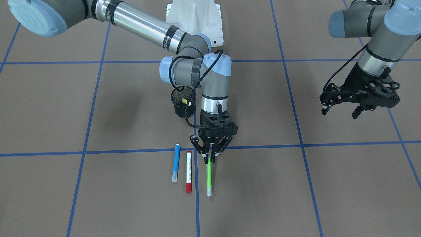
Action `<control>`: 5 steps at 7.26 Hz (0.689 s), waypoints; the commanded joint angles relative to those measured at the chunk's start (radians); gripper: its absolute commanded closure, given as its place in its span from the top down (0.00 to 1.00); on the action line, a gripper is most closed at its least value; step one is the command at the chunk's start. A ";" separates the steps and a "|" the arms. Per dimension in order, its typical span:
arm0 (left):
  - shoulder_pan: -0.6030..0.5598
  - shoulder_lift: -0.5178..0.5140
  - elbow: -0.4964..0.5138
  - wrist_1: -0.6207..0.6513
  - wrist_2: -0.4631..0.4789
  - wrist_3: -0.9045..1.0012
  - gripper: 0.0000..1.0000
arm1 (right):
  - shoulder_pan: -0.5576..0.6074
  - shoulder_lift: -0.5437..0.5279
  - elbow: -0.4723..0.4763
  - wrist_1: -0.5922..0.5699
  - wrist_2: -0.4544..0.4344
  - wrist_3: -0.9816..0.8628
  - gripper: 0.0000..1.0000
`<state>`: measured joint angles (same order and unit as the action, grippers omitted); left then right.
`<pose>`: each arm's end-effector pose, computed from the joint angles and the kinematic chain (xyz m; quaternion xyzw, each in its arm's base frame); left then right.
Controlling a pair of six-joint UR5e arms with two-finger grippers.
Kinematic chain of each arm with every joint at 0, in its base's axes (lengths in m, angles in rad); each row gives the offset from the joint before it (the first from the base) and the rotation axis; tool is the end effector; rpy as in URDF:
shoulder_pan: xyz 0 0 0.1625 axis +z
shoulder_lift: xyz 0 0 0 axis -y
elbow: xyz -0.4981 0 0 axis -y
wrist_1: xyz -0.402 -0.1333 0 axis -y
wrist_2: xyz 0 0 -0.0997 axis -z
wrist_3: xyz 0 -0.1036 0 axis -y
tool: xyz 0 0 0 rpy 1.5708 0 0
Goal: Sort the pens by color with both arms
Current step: 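Lay the green highlighter beside the red-capped marker and open the right gripper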
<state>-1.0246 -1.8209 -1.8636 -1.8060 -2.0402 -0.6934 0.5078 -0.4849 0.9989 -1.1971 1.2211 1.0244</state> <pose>0.2395 -0.5605 0.4332 0.1753 0.3894 0.0218 0.9040 -0.7298 -0.5993 0.1811 0.3485 -0.2864 0.0575 0.8906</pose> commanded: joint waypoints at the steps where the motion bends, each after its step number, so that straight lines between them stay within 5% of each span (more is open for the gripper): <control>1: 0.006 -0.006 0.012 0.002 0.002 -0.002 1.00 | 0.000 -0.032 0.056 -0.001 0.008 0.000 0.99; 3: 0.008 -0.067 0.008 0.103 0.000 -0.067 1.00 | 0.005 -0.037 0.099 -0.007 0.041 -0.003 0.99; 5: 0.067 -0.193 -0.040 0.319 0.008 -0.199 1.00 | 0.066 -0.151 0.345 -0.149 0.195 -0.007 0.99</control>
<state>-0.9979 -1.9444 -1.8733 -1.6115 -2.0384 -0.8108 0.5377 -0.5590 1.1940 -1.2739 1.3281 1.0202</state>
